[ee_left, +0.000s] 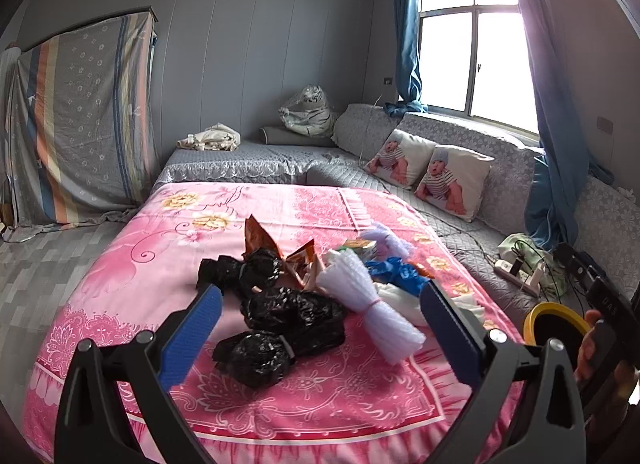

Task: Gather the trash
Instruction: 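Grasp the white tissue with the right tool while the left tool grasps the black bag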

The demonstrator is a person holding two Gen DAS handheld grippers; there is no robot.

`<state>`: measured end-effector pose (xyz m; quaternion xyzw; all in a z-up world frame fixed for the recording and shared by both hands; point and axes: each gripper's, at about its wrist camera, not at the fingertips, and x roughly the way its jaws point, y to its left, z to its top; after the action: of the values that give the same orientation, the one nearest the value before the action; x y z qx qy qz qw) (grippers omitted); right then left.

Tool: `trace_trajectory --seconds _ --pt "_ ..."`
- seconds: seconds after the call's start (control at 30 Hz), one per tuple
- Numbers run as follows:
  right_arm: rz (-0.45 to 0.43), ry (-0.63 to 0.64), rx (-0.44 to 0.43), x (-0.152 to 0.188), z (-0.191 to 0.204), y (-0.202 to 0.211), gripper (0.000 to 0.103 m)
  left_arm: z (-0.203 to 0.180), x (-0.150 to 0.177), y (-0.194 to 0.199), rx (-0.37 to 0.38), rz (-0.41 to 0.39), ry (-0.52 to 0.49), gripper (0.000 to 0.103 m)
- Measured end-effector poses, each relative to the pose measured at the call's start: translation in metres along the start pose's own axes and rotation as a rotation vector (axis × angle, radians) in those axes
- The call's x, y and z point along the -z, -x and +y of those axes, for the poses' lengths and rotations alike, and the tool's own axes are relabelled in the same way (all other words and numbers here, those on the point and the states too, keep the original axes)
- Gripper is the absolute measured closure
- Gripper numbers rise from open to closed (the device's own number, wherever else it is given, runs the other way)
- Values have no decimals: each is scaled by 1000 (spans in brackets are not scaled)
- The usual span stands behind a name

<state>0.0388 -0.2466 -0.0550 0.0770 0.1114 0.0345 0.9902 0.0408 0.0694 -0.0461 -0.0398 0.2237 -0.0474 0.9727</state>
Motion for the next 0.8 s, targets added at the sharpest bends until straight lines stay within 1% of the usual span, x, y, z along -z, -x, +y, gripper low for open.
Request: trace_trajectory --seconds 0.07,0.17,0.3,0.37,0.43,0.5,0.6,0.7,0.8 --pt "27 56 -3 3 3 -9 8 12 6 -9 -19 23 -11 7" --pt "86 118 -56 11 11 -25 8 27 15 -22 -17 62 -33 7" --pt "190 175 -116 29 25 -50 8 45 25 -38 -4 103 -5 7" --pt "225 197 -140 35 29 -61 8 49 29 -48 12 145 0 7" --pt "245 214 -141 41 31 -69 8 49 33 -58 22 167 -11 7" --pt "260 222 -138 46 31 -76 8 48 36 -67 15 187 -25 7" --pt "299 233 -137 49 29 -89 8 52 38 -79 55 216 -10 7" --pt "337 249 -138 53 26 -100 8 56 40 -90 51 240 -4 7" --pt "373 271 -157 57 26 -109 8 60 41 -99 77 266 -1 7"
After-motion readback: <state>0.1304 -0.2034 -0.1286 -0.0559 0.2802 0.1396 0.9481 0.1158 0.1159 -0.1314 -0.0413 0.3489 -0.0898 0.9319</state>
